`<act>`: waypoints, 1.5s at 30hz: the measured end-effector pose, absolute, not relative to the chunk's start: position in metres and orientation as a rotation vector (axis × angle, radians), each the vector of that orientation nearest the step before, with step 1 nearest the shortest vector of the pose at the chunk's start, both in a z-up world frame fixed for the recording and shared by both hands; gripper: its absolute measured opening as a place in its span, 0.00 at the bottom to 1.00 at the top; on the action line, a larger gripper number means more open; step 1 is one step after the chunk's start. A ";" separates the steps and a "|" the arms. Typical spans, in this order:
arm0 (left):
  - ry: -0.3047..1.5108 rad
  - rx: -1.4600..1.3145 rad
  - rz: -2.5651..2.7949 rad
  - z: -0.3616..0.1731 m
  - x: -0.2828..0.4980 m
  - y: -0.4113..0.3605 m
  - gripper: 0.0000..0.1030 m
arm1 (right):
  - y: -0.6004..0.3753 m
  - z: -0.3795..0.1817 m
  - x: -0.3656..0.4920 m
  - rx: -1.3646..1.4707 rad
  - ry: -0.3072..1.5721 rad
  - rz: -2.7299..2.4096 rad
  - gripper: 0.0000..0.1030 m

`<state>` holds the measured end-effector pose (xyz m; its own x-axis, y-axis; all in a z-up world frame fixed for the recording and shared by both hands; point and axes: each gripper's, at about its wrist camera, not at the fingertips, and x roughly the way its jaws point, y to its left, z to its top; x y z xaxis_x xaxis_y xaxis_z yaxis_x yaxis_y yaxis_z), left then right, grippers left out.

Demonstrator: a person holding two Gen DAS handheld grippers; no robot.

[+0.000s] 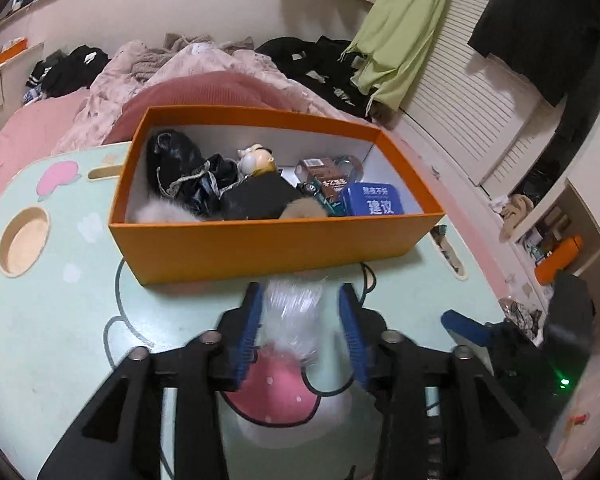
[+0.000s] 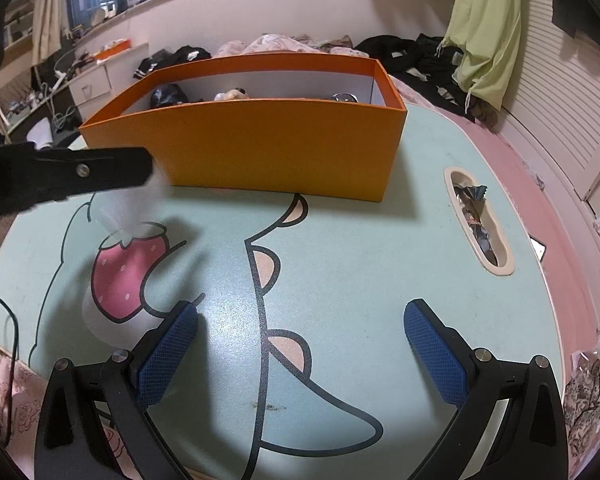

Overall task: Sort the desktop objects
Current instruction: 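Lower the bubble-wrapped item onto the table and open the left gripper, then withdraw the left gripper and move the right gripper over the orange box, then grasp the white-haired figurine in the box with the right gripper and lift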

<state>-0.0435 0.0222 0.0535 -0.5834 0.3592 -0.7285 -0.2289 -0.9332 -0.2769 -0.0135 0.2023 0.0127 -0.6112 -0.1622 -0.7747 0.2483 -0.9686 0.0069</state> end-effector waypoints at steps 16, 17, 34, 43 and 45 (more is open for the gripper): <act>0.124 -1.365 2.696 0.011 0.010 0.003 0.94 | 0.203 0.009 -0.012 1.247 0.152 -2.628 1.00; 0.111 -1.393 2.695 0.007 0.008 0.004 1.00 | 0.204 0.009 -0.012 1.250 0.147 -2.626 1.00; 0.086 -1.370 2.708 0.006 0.011 0.001 1.00 | 0.234 0.026 -0.009 1.147 -0.025 -2.630 1.00; 0.087 -1.364 2.712 0.007 0.011 0.002 1.00 | 0.229 0.108 -0.057 1.006 -0.111 -2.582 0.77; 0.086 -1.361 2.714 0.007 0.012 0.002 1.00 | 0.213 0.118 -0.088 1.055 -0.128 -2.502 0.68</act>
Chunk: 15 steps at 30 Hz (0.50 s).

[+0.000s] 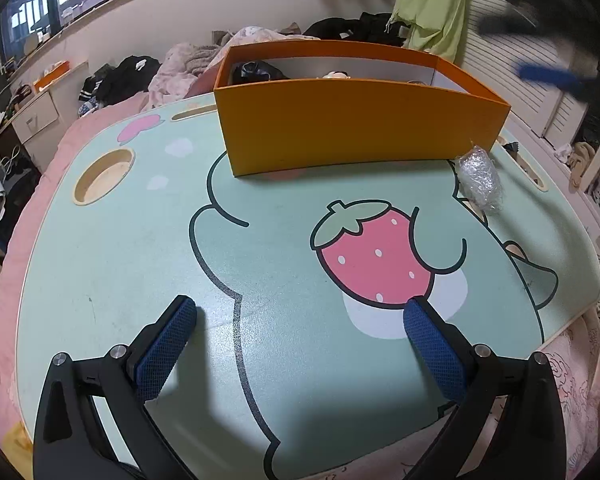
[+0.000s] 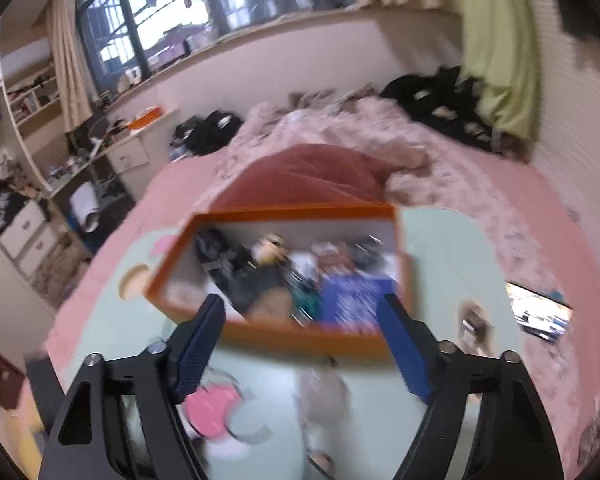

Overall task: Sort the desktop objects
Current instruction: 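Grasp the white-haired figurine in the box with the right gripper and lift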

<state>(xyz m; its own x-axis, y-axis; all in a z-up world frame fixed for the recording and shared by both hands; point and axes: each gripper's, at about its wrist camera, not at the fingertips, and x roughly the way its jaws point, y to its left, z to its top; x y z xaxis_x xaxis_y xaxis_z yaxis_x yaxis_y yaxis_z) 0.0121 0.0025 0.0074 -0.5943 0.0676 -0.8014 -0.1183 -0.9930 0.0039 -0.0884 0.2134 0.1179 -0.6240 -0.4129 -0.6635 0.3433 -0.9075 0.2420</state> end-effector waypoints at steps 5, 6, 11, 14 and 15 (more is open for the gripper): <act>0.081 -1.352 2.716 0.007 0.012 0.001 1.00 | 0.166 0.100 -0.159 1.273 -0.079 -2.392 0.41; 0.081 -1.351 2.716 0.007 0.012 0.001 1.00 | 0.155 0.095 -0.169 1.295 -0.053 -2.383 0.41; 0.081 -1.341 2.714 0.007 0.012 0.003 1.00 | 0.124 0.066 -0.206 1.455 -0.012 -2.329 0.41; 0.080 -1.338 2.714 0.006 0.013 0.003 1.00 | 0.114 0.048 -0.220 1.539 0.010 -2.305 0.41; 0.079 -1.337 2.714 0.006 0.013 0.003 1.00 | 0.111 0.037 -0.223 1.588 0.046 -2.292 0.36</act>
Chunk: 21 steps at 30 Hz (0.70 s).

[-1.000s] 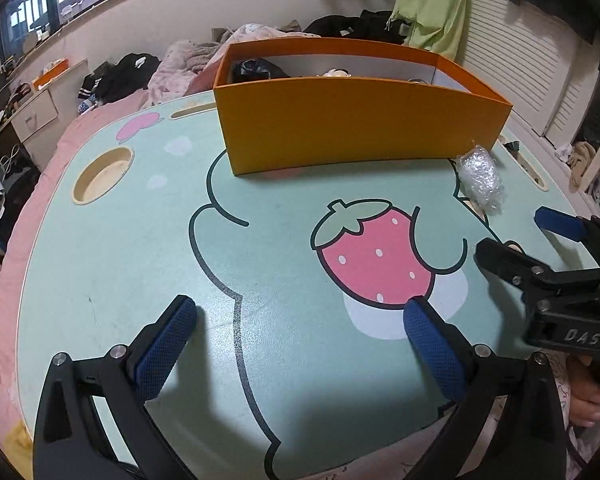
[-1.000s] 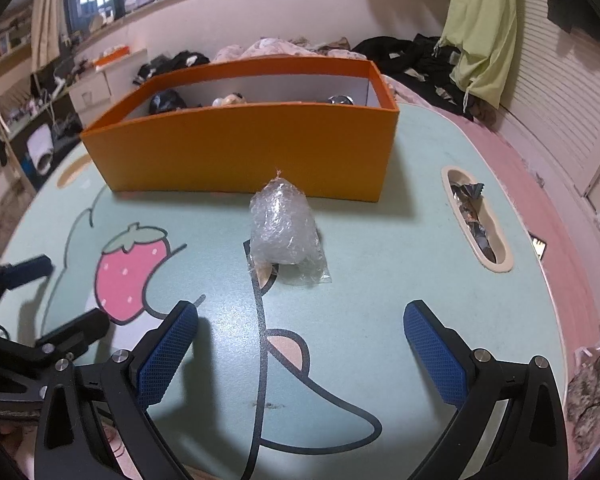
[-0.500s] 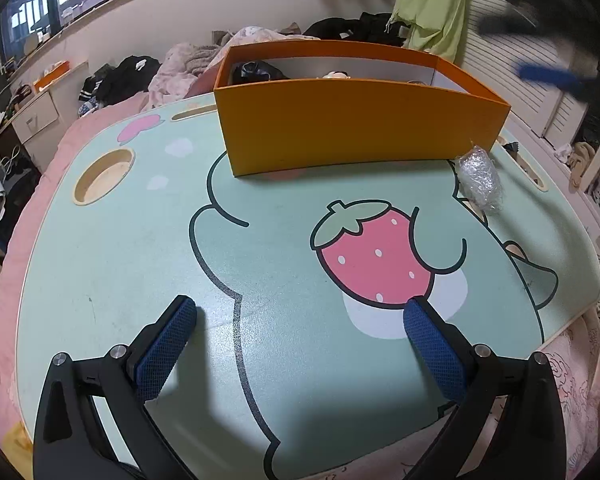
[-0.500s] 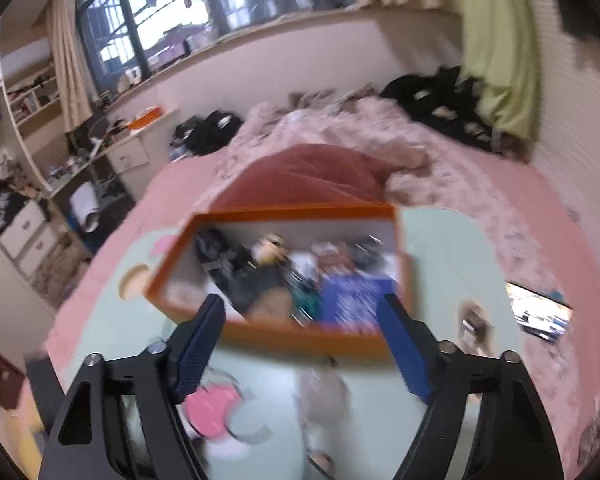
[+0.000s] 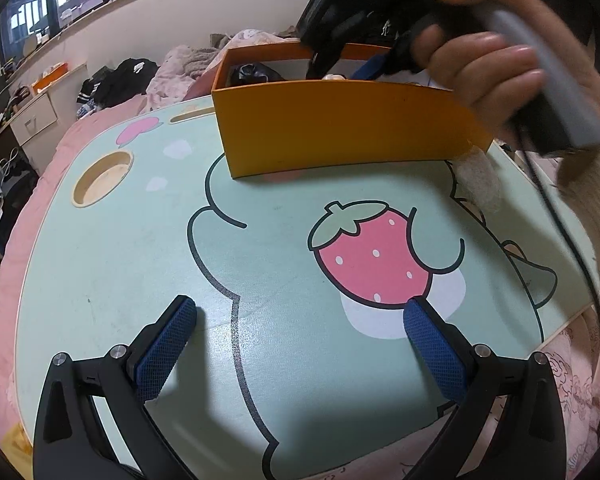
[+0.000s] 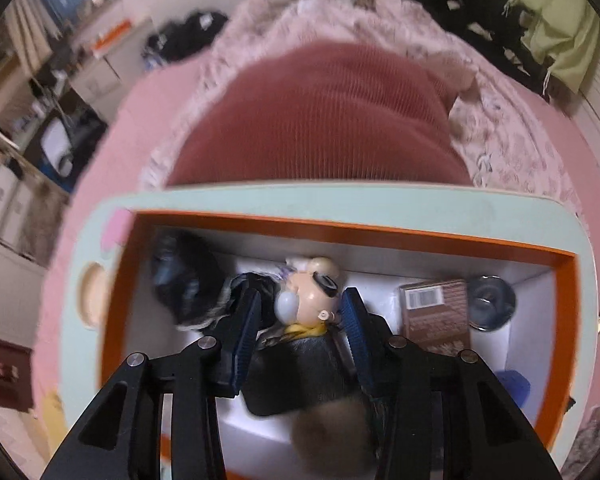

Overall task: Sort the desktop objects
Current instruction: 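Grasp the white-haired figurine in the box with the right gripper and lift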

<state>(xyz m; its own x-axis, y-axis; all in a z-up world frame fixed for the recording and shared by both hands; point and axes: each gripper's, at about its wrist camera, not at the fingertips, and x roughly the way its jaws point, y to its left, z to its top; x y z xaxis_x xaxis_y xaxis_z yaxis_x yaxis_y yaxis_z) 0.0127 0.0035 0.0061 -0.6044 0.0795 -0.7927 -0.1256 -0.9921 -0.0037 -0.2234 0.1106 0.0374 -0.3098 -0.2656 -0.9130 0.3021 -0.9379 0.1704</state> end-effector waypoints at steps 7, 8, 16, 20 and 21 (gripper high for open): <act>0.076 -1.334 2.714 0.007 0.013 0.005 1.00 | 0.116 0.041 -0.218 1.536 0.040 -2.297 0.30; 0.075 -1.334 2.714 0.007 0.013 0.004 1.00 | 0.121 0.049 -0.212 1.485 0.012 -2.310 0.30; 0.075 -1.334 2.714 0.007 0.013 0.004 1.00 | 0.159 0.137 -0.117 1.038 -0.085 -2.377 0.30; 0.075 -1.334 2.714 0.006 0.013 0.004 1.00 | 0.158 0.118 -0.072 1.092 -0.035 -2.266 0.30; 0.076 -1.334 2.714 0.006 0.013 0.004 1.00 | 0.155 0.106 -0.065 1.122 -0.011 -2.243 0.30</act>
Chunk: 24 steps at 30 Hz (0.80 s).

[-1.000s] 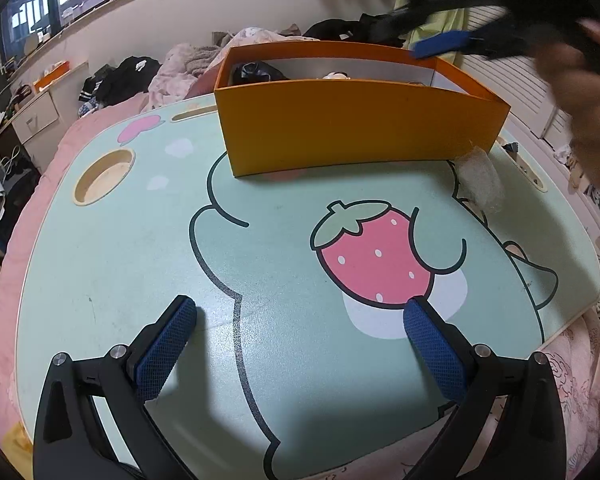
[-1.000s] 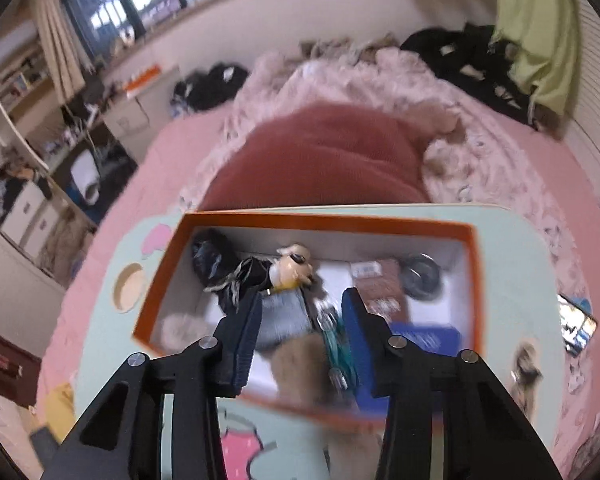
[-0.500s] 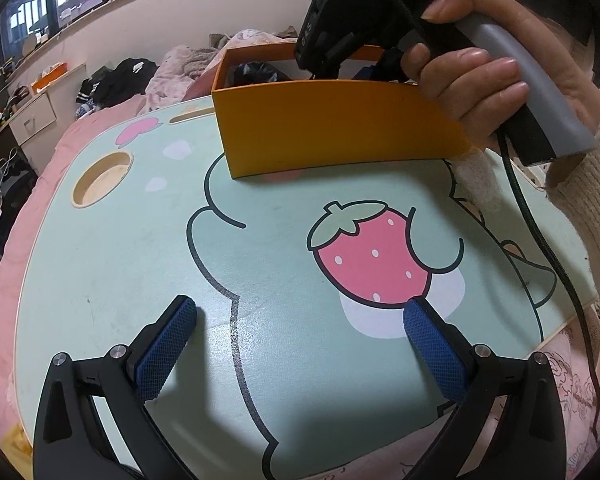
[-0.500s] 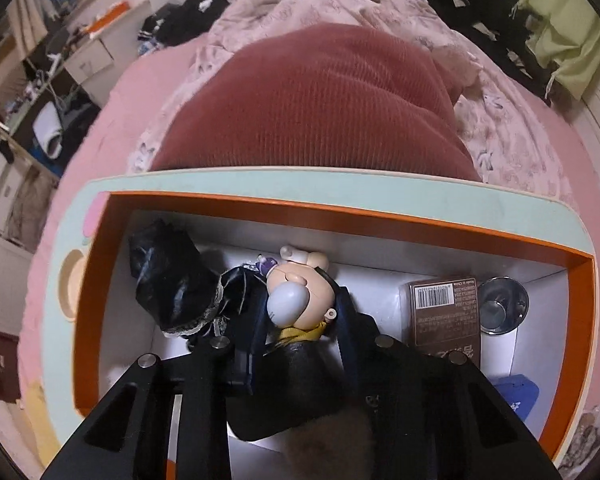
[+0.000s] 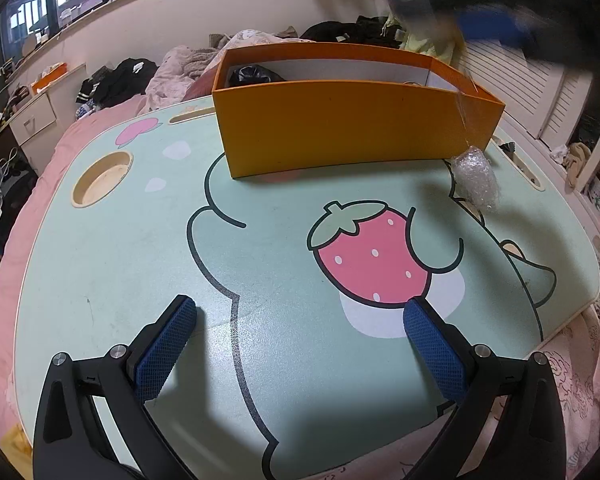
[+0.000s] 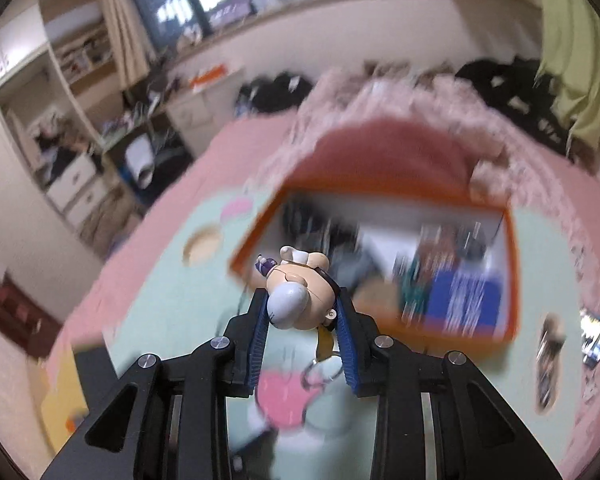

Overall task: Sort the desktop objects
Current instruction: 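Grasp the white-haired figurine in the box with the right gripper and lift, then place the figurine on the table beside the bubble-wrapped item, open right gripper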

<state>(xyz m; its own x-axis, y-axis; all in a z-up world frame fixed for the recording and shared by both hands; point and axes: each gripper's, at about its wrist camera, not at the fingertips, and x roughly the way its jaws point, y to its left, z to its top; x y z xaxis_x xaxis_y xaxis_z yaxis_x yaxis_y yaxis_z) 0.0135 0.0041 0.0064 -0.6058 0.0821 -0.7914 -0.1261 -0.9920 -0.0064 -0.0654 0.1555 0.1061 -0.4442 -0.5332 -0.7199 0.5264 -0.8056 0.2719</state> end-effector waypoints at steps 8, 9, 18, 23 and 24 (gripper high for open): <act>0.059 -1.340 2.729 0.007 0.014 0.002 1.00 | 0.148 0.053 -0.070 1.199 0.076 -2.307 0.31; 0.053 -1.343 2.735 0.007 0.014 0.001 1.00 | 0.152 0.055 -0.068 1.178 0.060 -2.327 0.34; -0.166 -1.299 2.742 0.011 0.015 -0.026 1.00 | 0.204 0.060 0.003 1.014 0.071 -2.477 0.81; -0.190 -1.283 2.744 0.013 0.015 -0.029 1.00 | 0.216 0.019 0.013 1.154 0.125 -2.528 0.83; -0.188 -1.276 2.744 0.015 0.015 -0.029 1.00 | 0.213 0.010 0.013 1.177 0.170 -2.533 0.87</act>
<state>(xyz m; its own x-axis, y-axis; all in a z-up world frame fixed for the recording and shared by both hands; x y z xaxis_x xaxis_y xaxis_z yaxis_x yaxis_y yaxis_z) 0.0149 -0.0290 0.0146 -0.6409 0.1513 -0.7526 -0.0471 -0.9863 -0.1582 0.0131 0.2130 0.0098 -0.5982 -0.2550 -0.7597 0.3543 -0.9345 0.0346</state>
